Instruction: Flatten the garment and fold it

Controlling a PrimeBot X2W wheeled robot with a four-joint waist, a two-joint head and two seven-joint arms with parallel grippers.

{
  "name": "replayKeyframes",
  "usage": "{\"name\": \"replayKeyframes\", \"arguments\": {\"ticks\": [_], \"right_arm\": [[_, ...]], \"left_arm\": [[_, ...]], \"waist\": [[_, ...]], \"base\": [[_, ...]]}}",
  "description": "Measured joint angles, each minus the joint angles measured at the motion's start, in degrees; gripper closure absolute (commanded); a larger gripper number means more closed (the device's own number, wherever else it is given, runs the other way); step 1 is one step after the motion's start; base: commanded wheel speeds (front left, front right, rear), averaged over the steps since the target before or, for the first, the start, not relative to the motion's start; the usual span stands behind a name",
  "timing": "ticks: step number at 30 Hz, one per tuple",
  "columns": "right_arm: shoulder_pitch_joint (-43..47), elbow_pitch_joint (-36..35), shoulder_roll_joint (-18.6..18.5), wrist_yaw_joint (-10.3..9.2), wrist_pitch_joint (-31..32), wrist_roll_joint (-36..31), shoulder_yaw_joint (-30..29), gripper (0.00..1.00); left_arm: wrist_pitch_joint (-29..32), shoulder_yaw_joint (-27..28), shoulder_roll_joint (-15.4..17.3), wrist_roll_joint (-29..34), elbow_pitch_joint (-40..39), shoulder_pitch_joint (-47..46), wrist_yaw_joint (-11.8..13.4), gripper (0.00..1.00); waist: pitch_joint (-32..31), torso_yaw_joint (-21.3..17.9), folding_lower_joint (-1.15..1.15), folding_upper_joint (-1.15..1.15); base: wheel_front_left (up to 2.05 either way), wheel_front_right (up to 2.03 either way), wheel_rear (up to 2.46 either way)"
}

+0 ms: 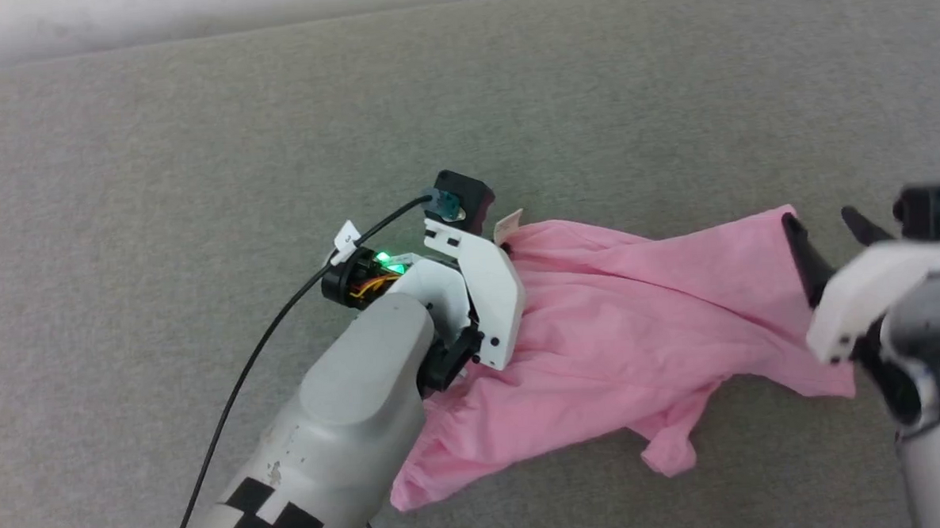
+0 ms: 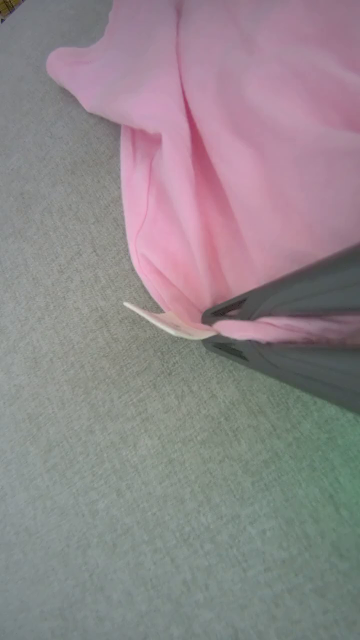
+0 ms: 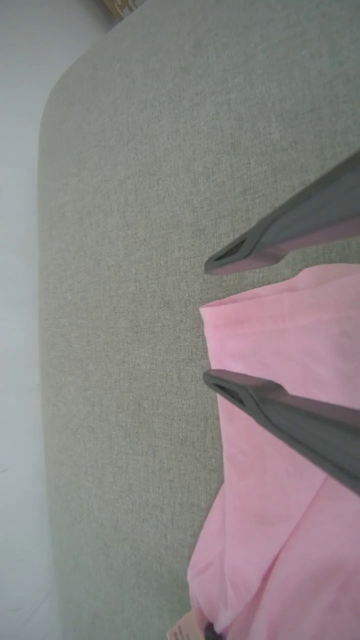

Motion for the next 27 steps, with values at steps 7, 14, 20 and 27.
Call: {"name": "replayKeyframes", "arguments": {"ticks": [7,14,20,27], "right_arm": [[-11.67,14.07,-1.09,0.0,16.06,1.04,-1.76,0.0],[-17.12,19.52,-2.98,0.0,25.66,0.77,0.93,1.0],[-17.61,17.55,-4.35,0.01,23.19,1.0,3.0,1.0],[-25.42,12.46,-5.19,0.01,14.45,1.44,5.67,1.0]], "left_arm": [[0.1,-1.0,0.0,-0.02,-3.79,0.41,0.01,1.0],[0.53,-2.09,-0.03,-0.03,-5.6,0.45,0.0,1.0],[-2.77,-0.93,0.86,-0.96,-7.47,0.61,-0.2,1.0],[-8.5,5.55,6.73,-2.64,-11.66,-5.91,-2.42,1.0]], "waist": [[1.52,1.99,0.01,0.0],[2.22,3.5,0.0,0.0],[1.48,3.86,0.0,0.0],[1.65,3.35,0.0,0.0]], "base": [[0.0,0.0,0.0],[0.0,0.0,0.0],[0.0,0.0,0.0],[0.0,0.0,0.0]]}}
